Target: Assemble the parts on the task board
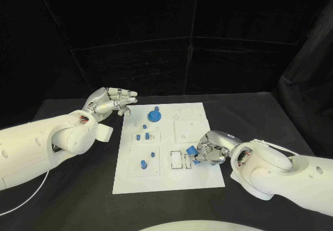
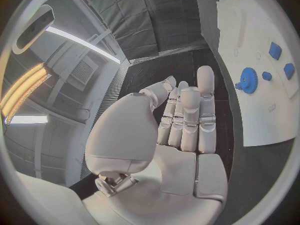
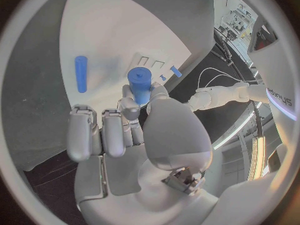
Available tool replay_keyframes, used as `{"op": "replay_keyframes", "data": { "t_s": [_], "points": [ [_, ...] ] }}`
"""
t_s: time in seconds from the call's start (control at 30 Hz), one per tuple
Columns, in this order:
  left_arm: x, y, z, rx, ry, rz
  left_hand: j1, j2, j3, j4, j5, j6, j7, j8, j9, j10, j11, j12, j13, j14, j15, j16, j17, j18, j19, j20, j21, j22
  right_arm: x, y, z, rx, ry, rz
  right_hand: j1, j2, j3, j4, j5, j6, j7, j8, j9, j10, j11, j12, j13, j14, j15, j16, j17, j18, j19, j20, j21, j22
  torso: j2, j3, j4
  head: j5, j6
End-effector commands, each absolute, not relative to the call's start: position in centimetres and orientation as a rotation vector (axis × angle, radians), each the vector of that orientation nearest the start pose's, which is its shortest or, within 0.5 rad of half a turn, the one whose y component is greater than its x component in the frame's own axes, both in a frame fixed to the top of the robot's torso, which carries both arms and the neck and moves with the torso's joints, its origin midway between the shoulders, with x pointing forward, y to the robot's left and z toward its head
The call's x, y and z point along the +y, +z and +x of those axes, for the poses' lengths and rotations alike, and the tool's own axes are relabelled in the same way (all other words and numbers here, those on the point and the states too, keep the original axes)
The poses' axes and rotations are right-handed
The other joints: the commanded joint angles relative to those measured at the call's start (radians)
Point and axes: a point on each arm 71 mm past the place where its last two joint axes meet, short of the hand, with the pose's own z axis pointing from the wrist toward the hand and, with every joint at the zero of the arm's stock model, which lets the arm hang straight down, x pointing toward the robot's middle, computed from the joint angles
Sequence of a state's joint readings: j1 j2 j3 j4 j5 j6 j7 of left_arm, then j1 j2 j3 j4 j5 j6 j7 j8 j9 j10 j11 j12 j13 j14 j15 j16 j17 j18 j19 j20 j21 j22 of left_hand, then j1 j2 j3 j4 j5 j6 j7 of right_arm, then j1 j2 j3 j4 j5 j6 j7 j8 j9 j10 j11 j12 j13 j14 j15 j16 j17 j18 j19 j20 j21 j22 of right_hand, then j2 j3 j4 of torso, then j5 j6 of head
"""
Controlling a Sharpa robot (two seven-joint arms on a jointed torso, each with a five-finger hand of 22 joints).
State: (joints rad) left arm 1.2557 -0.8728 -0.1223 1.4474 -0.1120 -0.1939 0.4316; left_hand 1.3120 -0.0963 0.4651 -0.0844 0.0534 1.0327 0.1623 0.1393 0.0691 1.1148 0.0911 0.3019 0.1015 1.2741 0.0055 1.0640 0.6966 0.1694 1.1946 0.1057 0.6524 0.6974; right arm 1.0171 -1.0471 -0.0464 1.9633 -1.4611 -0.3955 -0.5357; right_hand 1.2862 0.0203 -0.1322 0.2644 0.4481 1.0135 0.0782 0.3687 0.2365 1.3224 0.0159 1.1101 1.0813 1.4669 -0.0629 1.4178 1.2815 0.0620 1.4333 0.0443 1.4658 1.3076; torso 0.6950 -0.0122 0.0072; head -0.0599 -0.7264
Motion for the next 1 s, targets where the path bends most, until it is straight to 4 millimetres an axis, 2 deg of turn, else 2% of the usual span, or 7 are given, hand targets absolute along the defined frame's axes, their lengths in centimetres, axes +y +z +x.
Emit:
{"op": "replay_keyframes", "data": {
  "t_s": [0.03, 0.2, 0.37, 0.57, 0.83, 0.9, 1.0],
  "points": [
    [23.8, -17.9, 49.9, 1.479, -1.542, -0.931, -0.002, 0.009, -0.001, -0.002, -0.003, -0.002, 0.004, 0.003, -0.001, -0.009, -0.001, 0.003, 0.001, -0.008, 0.001, -0.007, -0.001, 0.013, -0.006, 0.001, -0.003, -0.001, -18.8, -22.2, 36.6, 1.88, 0.625, 0.226, 0.023, 0.022, -0.003, 0.009, 0.007, 0.021, -0.012, 0.01, 0.031, 0.032, -0.025, 0.003, 0.002, 0.055, -0.01, 0.004, 0.002, -0.017, 0.008, -0.001, 0.006, 0.077, 0.002, -0.0006, 0.003, 0.001, -0.001],
    [23.8, -17.9, 49.8, 1.479, -1.542, -0.931, -0.002, 0.009, -0.001, -0.002, -0.003, -0.002, 0.004, 0.003, -0.001, -0.009, -0.001, 0.003, 0.001, -0.008, 0.001, -0.007, -0.001, 0.013, -0.006, 0.001, -0.003, -0.001, -17.8, -22.7, 36.7, 1.942, 0.626, 0.211, 0.003, 0.024, -0.016, 0.024, 0.004, 0.027, -0.012, 0.005, 0.037, 0.032, -0.026, -0.006, 0.0, 0.055, -0.01, 0.005, 0.004, -0.017, 0.008, -0.002, 0.006, 0.078, 0.002, -0.0018, 0.002, 0.006, -0.003],
    [23.7, -17.9, 49.8, 1.481, -1.544, -0.931, -0.002, 0.009, -0.001, -0.002, -0.003, -0.002, 0.004, 0.003, -0.001, -0.009, -0.001, 0.003, 0.001, -0.008, 0.001, -0.007, -0.001, 0.013, -0.006, 0.001, -0.003, -0.001, -16.5, -23.3, 37.0, 1.989, 0.614, 0.2, -0.034, 0.033, -0.036, 0.027, -0.007, 0.042, -0.015, 0.0, 0.046, 0.036, -0.028, -0.011, 0.003, 0.055, -0.012, 0.007, 0.008, -0.017, 0.008, -0.004, 0.007, 0.079, 0.002, -0.0008, 0.0001, 0.01, -0.004],
    [23.7, -17.9, 49.8, 1.482, -1.545, -0.931, -0.002, 0.009, -0.001, -0.002, -0.003, -0.002, 0.004, 0.003, -0.001, -0.009, -0.001, 0.003, 0.001, -0.008, 0.001, -0.007, -0.001, 0.013, -0.006, 0.001, -0.003, -0.001, -15.8, -23.9, 37.4, 2.027, 0.587, 0.168, -0.074, 0.045, -0.059, 0.027, -0.019, 0.054, -0.019, -0.006, 0.055, 0.039, -0.03, -0.02, 0.005, 0.055, -0.014, 0.007, 0.009, -0.017, 0.008, -0.005, 0.006, 0.079, 0.002, -0.0024, 0.0018, 0.01, -0.007],
    [23.7, -17.9, 49.8, 1.483, -1.545, -0.931, -0.002, 0.009, -0.001, -0.002, -0.003, -0.002, 0.004, 0.003, -0.001, -0.009, -0.001, 0.003, 0.001, -0.008, 0.001, -0.007, -0.001, 0.013, -0.006, 0.001, -0.003, -0.001, -15.3, -24.2, 37.9, 2.022, 0.558, 0.131, -0.1, 0.043, -0.082, 0.026, -0.038, 0.062, -0.022, -0.012, 0.065, 0.041, -0.032, -0.027, 0.008, 0.055, -0.015, 0.006, 0.008, -0.017, 0.007, -0.007, 0.006, 0.079, 0.001, -0.0005, -0.0003, 0.013, -0.009],
    [23.7, -17.9, 49.8, 1.483, -1.545, -0.931, -0.002, 0.009, -0.001, -0.002, -0.003, -0.002, 0.004, 0.003, -0.001, -0.009, -0.001, 0.003, 0.001, -0.008, 0.001, -0.007, -0.001, 0.013, -0.006, 0.001, -0.003, -0.001, -15.1, -24.2, 38.0, 2.019, 0.554, 0.124, -0.113, 0.041, -0.093, 0.027, -0.063, 0.063, -0.022, -0.015, 0.069, 0.039, -0.032, -0.035, 0.004, 0.054, -0.015, 0.004, 0.005, -0.016, 0.006, -0.007, 0.005, 0.077, 0.002, -0.0007, -0.0003, 0.013, -0.008],
    [23.7, -17.9, 49.7, 1.483, -1.545, -0.931, -0.002, 0.009, -0.001, -0.002, -0.003, -0.002, 0.004, 0.003, -0.001, -0.009, -0.001, 0.003, 0.001, -0.008, 0.001, -0.007, -0.001, 0.013, -0.006, 0.001, -0.003, -0.001, -14.8, -24.3, 38.2, 2.01, 0.552, 0.113, -0.156, 0.031, -0.132, 0.027, -0.201, 0.059, -0.018, -0.025, 0.078, 0.024, -0.029, -0.075, -0.022, 0.05, -0.013, -0.006, -0.009, -0.014, -0.003, -0.006, -0.003, 0.066, 0.002, -0.0006, -0.0007, 0.014, -0.01]
  ]
}}
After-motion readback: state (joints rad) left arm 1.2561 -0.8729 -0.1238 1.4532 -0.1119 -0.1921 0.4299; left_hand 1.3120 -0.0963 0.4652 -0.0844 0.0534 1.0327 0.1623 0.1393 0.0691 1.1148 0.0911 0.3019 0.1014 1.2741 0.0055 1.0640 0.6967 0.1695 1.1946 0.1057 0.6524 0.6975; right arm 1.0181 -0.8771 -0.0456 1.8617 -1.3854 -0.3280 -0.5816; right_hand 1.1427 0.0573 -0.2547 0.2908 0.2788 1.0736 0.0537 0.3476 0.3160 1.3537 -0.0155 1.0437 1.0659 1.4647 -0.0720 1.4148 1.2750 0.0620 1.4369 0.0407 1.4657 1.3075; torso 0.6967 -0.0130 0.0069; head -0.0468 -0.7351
